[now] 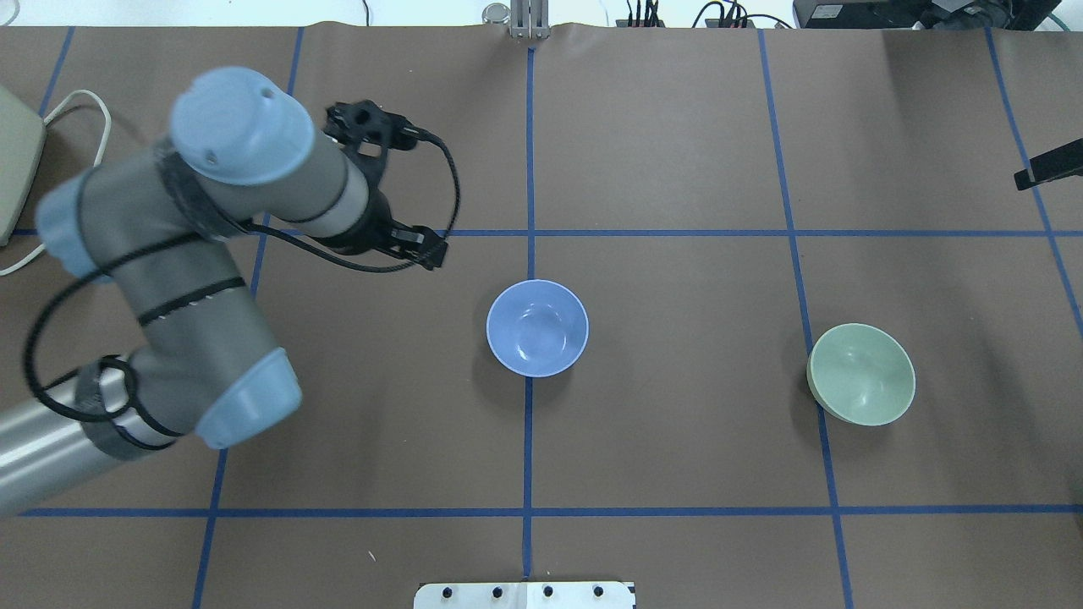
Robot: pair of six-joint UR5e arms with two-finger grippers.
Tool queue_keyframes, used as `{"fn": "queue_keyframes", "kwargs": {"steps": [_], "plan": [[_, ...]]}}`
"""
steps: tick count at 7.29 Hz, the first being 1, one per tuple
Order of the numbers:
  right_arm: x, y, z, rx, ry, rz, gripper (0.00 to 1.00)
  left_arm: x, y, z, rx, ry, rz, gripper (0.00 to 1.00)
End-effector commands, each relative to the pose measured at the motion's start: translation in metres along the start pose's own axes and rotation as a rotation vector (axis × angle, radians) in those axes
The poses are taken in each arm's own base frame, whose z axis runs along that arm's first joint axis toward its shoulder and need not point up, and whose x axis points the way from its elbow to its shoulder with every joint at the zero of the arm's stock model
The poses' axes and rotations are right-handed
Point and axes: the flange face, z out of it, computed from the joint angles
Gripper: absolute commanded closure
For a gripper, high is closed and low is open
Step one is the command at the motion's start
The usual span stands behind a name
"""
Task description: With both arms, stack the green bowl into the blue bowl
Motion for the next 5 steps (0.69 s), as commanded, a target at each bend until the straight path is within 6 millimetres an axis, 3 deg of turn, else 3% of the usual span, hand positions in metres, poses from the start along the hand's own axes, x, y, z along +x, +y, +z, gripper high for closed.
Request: {"fn": "queue_keyframes", "kwargs": {"steps": [1, 2, 3, 4, 5], "plan": [[-0.052, 0.039, 0.027, 0.003, 0.048, 0.055, 0.0, -0.147, 0.008, -0.039, -0.018, -0.05, 0.104, 0.01], [-0.059, 0.062, 0.034, -0.004, 0.037, 0.068, 0.0, -0.213, 0.017, -0.054, -0.032, -0.039, 0.099, 0.01], [-0.055, 0.081, 0.041, 0.003, 0.021, 0.061, 0.0, -0.283, 0.05, -0.059, -0.071, -0.005, 0.105, 0.01], [-0.039, 0.097, 0.044, 0.006, 0.027, 0.054, 0.0, -0.353, 0.102, -0.054, -0.113, -0.006, 0.069, 0.01], [-0.031, 0.106, 0.043, 0.009, 0.02, 0.048, 0.0, -0.395, 0.12, -0.059, -0.125, -0.027, 0.005, 0.01]]}}
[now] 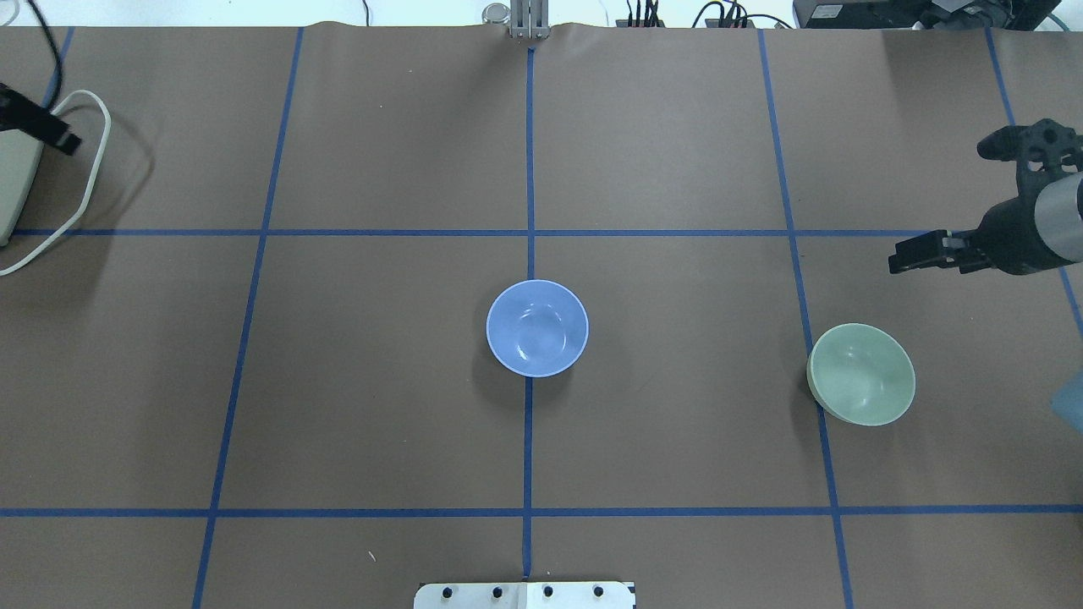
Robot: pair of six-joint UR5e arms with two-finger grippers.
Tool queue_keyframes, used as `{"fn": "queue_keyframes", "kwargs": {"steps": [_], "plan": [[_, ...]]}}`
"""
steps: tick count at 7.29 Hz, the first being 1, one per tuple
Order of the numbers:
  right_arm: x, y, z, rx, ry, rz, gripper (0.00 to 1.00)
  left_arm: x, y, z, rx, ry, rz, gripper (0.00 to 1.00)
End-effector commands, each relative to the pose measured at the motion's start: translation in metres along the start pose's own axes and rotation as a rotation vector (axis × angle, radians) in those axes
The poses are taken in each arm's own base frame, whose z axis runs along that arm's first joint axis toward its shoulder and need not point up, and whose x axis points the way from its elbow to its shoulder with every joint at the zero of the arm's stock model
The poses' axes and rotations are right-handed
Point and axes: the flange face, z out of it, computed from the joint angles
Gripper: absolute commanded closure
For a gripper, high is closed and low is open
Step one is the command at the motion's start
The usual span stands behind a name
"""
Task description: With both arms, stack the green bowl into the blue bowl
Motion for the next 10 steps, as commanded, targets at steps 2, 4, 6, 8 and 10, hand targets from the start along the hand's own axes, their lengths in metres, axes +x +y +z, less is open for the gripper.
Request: {"fn": "queue_keyframes", "kwargs": {"steps": [2, 4, 6, 8, 10], "plan": [[0.012, 0.022, 0.007, -0.011, -0.004, -0.016, 0.0, -0.15, 0.114, -0.017, -0.004, -0.016, -0.241, 0.01], [0.014, 0.034, 0.031, -0.039, 0.033, -0.043, 0.0, -0.16, 0.156, -0.011, -0.004, 0.038, -0.234, 0.01], [0.001, 0.051, 0.055, -0.061, 0.061, -0.09, 0.0, -0.162, 0.16, -0.009, -0.011, 0.033, -0.24, 0.01], [0.004, 0.065, 0.066, -0.088, 0.079, -0.101, 0.21, -0.162, 0.16, -0.009, -0.008, 0.034, -0.238, 0.01], [0.004, 0.073, 0.078, -0.115, 0.088, -0.11, 0.47, -0.162, 0.159, -0.009, -0.007, 0.032, -0.237, 0.01]]}}
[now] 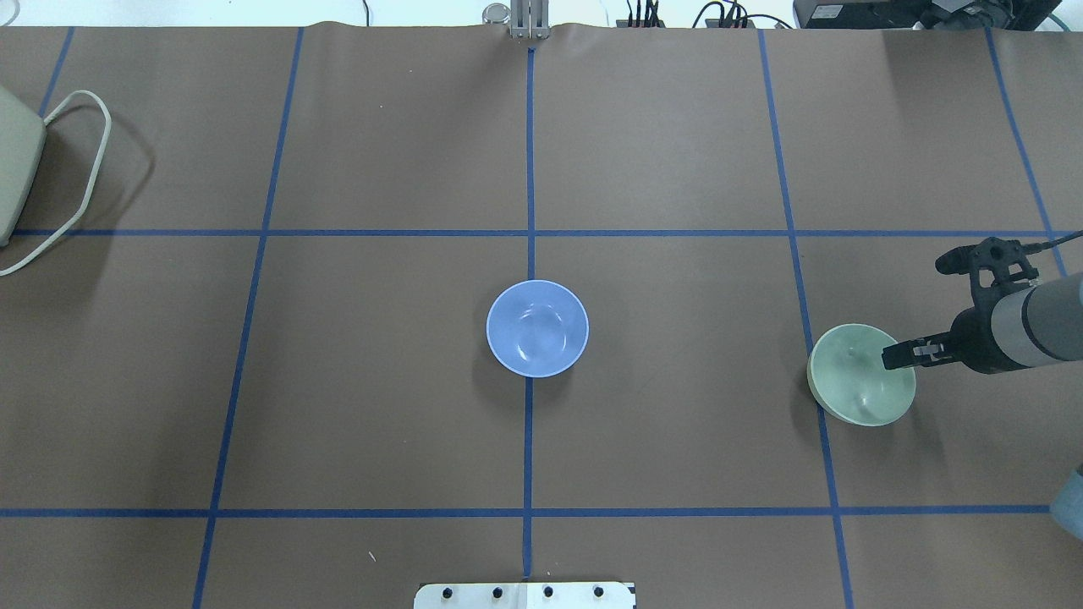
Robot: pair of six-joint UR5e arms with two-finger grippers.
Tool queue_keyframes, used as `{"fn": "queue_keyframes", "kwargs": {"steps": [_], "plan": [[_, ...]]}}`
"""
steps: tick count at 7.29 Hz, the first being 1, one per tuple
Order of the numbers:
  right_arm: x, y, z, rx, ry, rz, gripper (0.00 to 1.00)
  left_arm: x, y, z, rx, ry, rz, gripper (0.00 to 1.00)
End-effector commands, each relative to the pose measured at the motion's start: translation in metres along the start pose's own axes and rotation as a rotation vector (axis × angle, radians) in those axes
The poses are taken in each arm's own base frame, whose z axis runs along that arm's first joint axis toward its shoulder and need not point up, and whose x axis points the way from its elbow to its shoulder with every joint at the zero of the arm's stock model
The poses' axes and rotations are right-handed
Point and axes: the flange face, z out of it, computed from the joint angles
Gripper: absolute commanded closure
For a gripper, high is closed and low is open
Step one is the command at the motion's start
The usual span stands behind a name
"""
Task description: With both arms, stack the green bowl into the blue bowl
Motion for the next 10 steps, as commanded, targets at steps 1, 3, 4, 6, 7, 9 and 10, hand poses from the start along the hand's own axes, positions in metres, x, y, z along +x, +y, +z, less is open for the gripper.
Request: {"fn": "queue_keyframes", "kwargs": {"steps": [1, 3, 4, 6, 7, 9, 10], "plan": [[0.0, 0.005, 0.009, -0.02, 0.007, -0.008, 0.62, 0.0, 0.001, 0.0, 0.0, 0.0, 0.001, 0.01], [0.003, 0.007, 0.009, -0.025, 0.007, -0.007, 1.0, -0.001, 0.001, 0.001, 0.0, 0.0, 0.001, 0.01], [0.0, 0.006, 0.007, -0.022, 0.001, -0.01, 1.0, -0.003, 0.01, 0.004, -0.003, 0.002, -0.004, 0.01], [-0.001, -0.004, -0.003, -0.004, -0.018, 0.011, 1.0, -0.009, 0.022, 0.012, -0.018, 0.004, -0.026, 0.01], [-0.006, -0.029, -0.026, 0.017, -0.07, 0.039, 1.0, -0.008, 0.021, 0.012, -0.016, 0.005, -0.055, 0.01], [-0.043, -0.098, -0.075, 0.038, -0.142, 0.095, 1.0, -0.007, 0.02, 0.012, -0.018, 0.003, -0.131, 0.01], [-0.094, -0.137, -0.099, 0.031, -0.141, 0.16, 1.0, -0.005, 0.018, 0.01, -0.013, 0.0, -0.242, 0.01]]}}
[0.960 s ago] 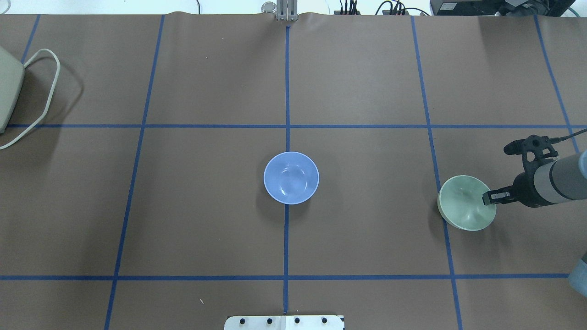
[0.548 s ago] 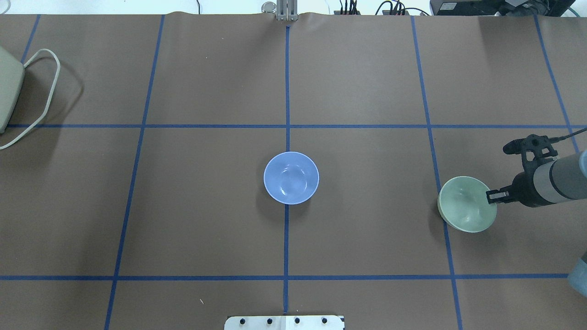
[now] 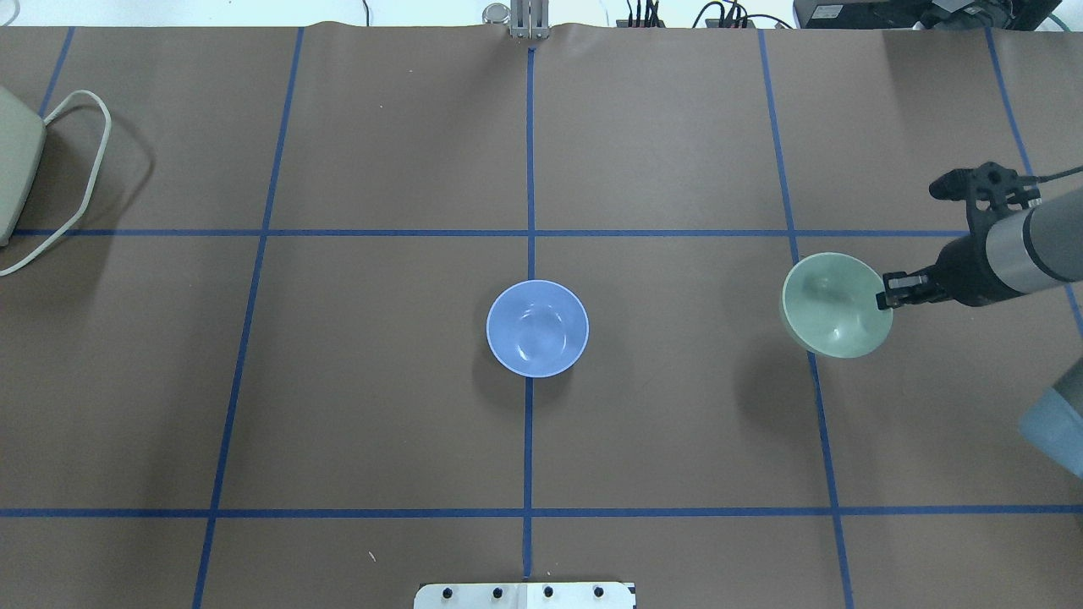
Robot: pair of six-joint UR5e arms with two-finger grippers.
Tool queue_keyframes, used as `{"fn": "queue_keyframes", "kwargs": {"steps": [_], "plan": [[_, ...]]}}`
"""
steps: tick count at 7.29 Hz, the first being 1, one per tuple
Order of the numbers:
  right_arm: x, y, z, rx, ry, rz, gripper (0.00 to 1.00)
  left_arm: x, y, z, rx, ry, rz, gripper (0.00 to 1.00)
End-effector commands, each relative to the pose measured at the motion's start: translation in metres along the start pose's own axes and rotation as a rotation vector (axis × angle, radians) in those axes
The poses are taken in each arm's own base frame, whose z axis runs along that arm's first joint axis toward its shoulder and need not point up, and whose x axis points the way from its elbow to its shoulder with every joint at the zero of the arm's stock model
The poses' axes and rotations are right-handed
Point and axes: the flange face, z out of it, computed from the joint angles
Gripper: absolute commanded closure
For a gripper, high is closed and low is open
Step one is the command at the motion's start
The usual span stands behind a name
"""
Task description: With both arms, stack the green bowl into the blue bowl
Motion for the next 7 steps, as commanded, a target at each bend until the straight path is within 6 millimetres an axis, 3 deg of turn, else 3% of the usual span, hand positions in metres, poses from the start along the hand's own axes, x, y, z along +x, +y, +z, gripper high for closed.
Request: {"fn": "queue_keyframes", "kwargs": {"steps": [1, 2, 3, 4, 5, 6, 7], "plan": [[-0.124, -0.058, -0.044, -0.011, -0.028, 0.13, 1.0, 0.004, -0.002, -0.001, 0.003, -0.002, -0.148, 0.01], [-0.187, -0.057, -0.051, -0.029, -0.042, 0.206, 1.0, 0.005, -0.003, -0.002, 0.004, -0.002, -0.148, 0.01], [-0.247, -0.042, -0.044, -0.029, -0.051, 0.235, 1.0, 0.005, -0.002, 0.0, 0.0, -0.001, -0.15, 0.01], [-0.309, -0.017, -0.019, 0.027, -0.038, 0.27, 1.0, 0.005, -0.002, -0.001, 0.001, -0.003, -0.149, 0.01], [-0.347, -0.002, 0.009, 0.037, -0.018, 0.297, 1.0, 0.004, -0.002, 0.0, -0.001, -0.003, -0.151, 0.01], [-0.359, 0.015, 0.033, 0.04, 0.01, 0.291, 1.0, 0.004, -0.002, 0.0, -0.001, -0.003, -0.151, 0.01], [-0.358, 0.027, 0.05, 0.059, 0.038, 0.276, 1.0, 0.004, -0.002, 0.0, -0.001, -0.003, -0.151, 0.01]]}}
